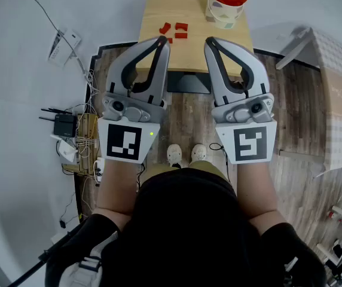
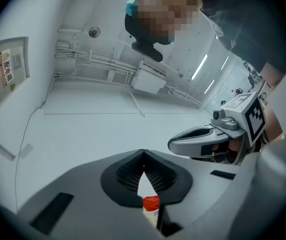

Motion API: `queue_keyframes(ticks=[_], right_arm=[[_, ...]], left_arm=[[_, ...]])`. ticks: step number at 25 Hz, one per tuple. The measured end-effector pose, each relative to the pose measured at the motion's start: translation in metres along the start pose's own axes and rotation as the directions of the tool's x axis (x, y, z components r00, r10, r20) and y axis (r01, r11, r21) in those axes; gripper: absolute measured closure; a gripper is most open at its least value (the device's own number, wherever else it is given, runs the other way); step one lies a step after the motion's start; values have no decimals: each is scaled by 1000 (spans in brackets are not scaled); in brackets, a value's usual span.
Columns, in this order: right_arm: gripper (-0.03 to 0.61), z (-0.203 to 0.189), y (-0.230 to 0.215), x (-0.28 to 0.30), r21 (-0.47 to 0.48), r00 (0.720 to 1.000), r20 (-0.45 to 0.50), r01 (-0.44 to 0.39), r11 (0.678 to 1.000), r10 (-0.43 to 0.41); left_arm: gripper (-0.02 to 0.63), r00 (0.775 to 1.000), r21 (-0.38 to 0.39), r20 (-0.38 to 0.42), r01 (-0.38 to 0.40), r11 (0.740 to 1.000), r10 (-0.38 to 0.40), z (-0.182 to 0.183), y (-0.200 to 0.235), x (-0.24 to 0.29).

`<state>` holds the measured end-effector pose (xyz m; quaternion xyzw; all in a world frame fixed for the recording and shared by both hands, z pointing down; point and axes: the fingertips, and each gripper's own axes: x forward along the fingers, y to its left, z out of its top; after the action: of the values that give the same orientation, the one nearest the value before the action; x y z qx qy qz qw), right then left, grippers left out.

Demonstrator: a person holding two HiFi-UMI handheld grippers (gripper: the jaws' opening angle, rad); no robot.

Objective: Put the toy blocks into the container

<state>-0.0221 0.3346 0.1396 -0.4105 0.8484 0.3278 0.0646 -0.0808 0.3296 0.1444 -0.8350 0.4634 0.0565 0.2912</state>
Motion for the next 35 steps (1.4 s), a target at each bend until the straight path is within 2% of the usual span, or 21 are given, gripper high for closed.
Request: queue_keyframes(ticks=[11,22,35], right_arm=[[551,-3,-7,-2,-4,1000,-7,5,1000,-5],[551,-9,-11,-5,33,1000,19,-19,999,18],[551,-32,-33,-16,79,998,46,-46,996,43]], left_arm=[[606,1000,8,-3,7,1000,-7,-1,-5,7],[606,1000,17,-13,2,1000,-2,-6,-10,16],[606,996,64,-59,-68,996,72,-16,-13,25]])
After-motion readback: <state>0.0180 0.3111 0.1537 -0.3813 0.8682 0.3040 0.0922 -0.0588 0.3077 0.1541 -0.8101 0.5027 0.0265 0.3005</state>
